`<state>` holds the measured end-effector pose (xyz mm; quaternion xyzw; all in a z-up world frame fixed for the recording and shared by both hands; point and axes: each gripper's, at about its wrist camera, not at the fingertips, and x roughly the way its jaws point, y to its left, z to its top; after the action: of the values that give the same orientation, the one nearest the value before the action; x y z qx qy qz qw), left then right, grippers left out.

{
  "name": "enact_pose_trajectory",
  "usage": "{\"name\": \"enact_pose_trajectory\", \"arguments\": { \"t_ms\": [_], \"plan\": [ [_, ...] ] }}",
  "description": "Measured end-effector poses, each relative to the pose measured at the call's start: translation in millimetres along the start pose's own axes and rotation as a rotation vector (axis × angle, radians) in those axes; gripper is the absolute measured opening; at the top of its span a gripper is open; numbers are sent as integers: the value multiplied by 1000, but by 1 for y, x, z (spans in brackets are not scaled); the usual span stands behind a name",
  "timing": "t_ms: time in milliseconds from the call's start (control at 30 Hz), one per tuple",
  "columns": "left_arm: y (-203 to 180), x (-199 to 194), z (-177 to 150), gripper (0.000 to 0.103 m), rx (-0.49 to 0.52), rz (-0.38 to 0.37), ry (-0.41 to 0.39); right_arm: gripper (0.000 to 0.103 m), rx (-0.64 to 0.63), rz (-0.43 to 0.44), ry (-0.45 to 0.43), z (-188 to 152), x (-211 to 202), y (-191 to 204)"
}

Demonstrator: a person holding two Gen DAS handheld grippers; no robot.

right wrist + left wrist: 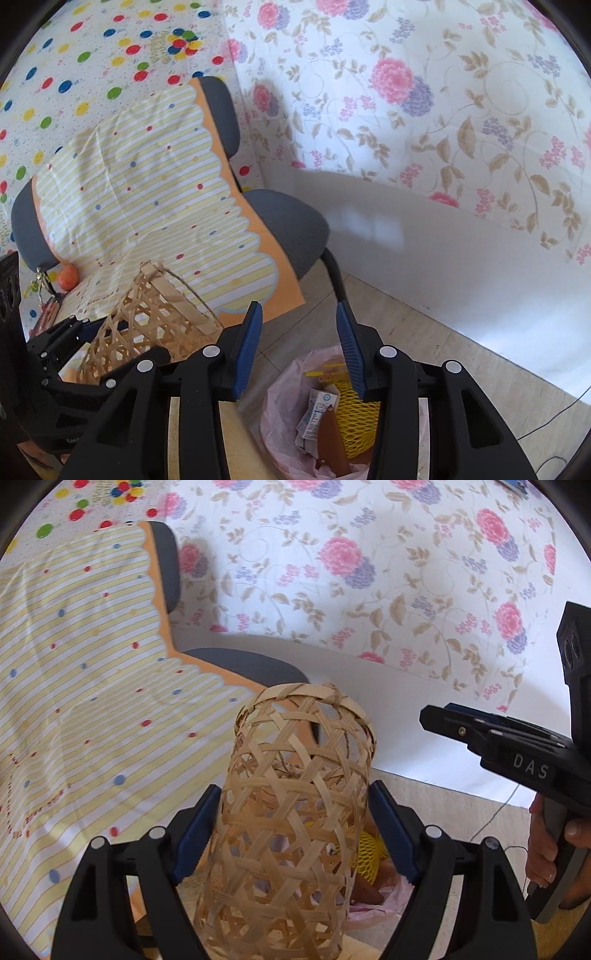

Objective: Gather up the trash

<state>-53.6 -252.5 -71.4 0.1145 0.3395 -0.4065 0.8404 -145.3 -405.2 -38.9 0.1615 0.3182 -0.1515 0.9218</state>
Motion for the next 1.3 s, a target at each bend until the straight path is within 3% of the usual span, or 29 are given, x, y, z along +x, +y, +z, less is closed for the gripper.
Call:
{"name": "enact_pose_trajectory", "arguments": {
  "t_ms": [233,367,800,967,1200,1300],
  "plan": [
    [-33,19,11,81,60,-93,-8,44,82,-61,-40,-1,-17,-44],
    [-40,25,14,96,74,-107,-30,44,104,-69,-50,-1,-20,-58],
    [17,11,4,96,-67,98,17,48,9,-7,33,-9,-2,-23],
    [27,-3,4,96,-84,118,30,54,-49,1,57,-11,-5,-1],
    [54,-46,2,96,-160,201,39,86,-142,42,43,-2,-20,41],
    [66,-72,-2,96,-183,264,32,88,-185,87,29,6,-29,64]
  ]
}}
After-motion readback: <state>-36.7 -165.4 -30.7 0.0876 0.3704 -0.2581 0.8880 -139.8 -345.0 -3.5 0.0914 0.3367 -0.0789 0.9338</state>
